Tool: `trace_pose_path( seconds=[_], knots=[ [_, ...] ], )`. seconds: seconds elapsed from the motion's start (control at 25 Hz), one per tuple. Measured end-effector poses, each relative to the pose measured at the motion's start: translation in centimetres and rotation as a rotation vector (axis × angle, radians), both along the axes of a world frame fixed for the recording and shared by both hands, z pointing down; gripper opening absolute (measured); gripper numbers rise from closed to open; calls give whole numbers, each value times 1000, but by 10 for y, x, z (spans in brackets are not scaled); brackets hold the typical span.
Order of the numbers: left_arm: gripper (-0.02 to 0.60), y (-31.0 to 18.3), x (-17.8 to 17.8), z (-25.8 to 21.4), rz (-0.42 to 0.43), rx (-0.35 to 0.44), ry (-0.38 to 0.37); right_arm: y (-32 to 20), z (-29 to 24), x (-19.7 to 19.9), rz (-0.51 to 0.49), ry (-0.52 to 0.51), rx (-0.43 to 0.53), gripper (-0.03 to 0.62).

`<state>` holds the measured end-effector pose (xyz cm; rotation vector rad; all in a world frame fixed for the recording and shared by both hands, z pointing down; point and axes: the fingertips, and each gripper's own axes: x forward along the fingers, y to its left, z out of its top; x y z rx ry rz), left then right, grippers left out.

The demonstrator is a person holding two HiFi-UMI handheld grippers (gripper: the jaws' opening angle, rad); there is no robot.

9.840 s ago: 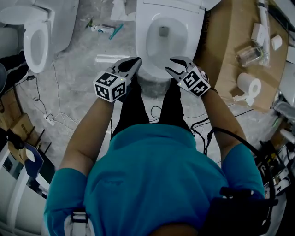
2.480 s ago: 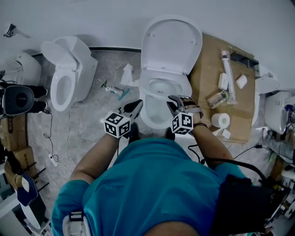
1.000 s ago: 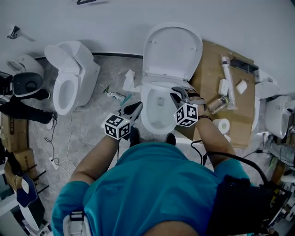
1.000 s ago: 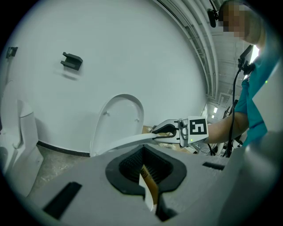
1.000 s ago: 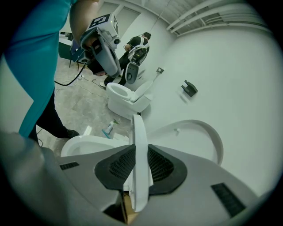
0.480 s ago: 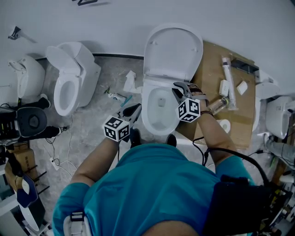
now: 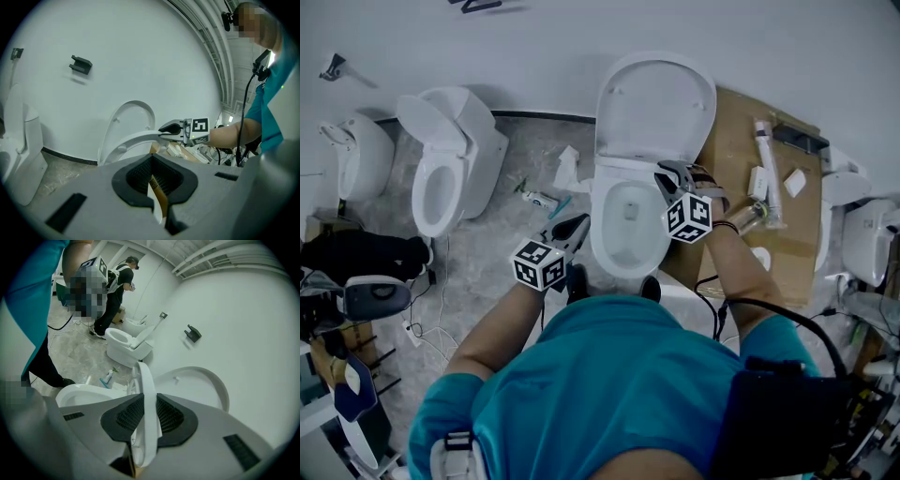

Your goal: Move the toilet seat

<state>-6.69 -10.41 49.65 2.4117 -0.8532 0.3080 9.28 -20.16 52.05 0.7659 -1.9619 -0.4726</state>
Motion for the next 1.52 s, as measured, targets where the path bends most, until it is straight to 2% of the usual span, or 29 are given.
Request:
trace_pose_path(
  seconds=[1.52],
  knots=[
    [3, -10, -15, 7, -27, -14, -12, -79, -15, 20, 61, 8, 68, 72]
  ],
)
